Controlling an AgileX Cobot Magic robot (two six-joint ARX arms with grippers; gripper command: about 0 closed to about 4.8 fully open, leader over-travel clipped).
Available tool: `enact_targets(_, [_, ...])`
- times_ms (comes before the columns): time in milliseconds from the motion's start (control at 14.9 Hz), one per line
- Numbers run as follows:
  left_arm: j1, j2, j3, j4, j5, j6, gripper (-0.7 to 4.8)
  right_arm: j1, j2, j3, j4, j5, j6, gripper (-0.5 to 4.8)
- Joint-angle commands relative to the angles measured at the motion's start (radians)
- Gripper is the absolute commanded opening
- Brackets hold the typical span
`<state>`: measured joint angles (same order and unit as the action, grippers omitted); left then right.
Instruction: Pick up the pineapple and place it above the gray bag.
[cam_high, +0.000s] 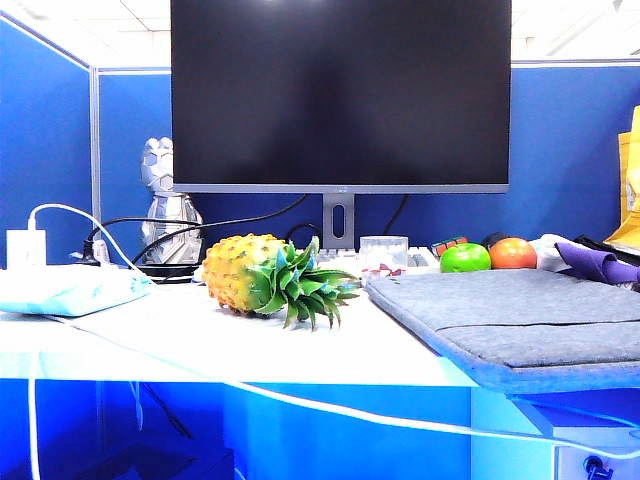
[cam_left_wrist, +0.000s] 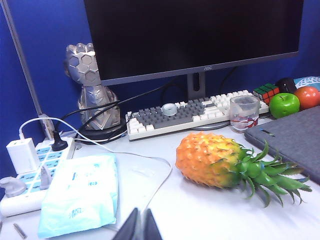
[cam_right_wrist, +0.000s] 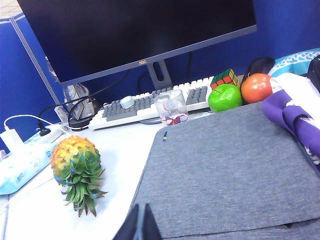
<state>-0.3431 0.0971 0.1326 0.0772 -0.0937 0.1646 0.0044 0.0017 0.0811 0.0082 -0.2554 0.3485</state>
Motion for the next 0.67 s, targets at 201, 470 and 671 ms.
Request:
enact_targets(201, [0.002,0.001,0.004,0.01,0.0,0.0,0.26,0.0,0.0,0.005,0.011,0.002,-0.001,0.0])
enact_targets(470, [0.002,0.001,0.005,0.008,0.007,-0.141,0.26,0.0,0.0,0.005,0.012,0.002,-0.001,0.0])
enact_targets(671, [0.002,0.003,0.023,0.035,0.164,-0.178,0.67,0.0,0.0,0.005,0.035,-0.01,0.065,0.46])
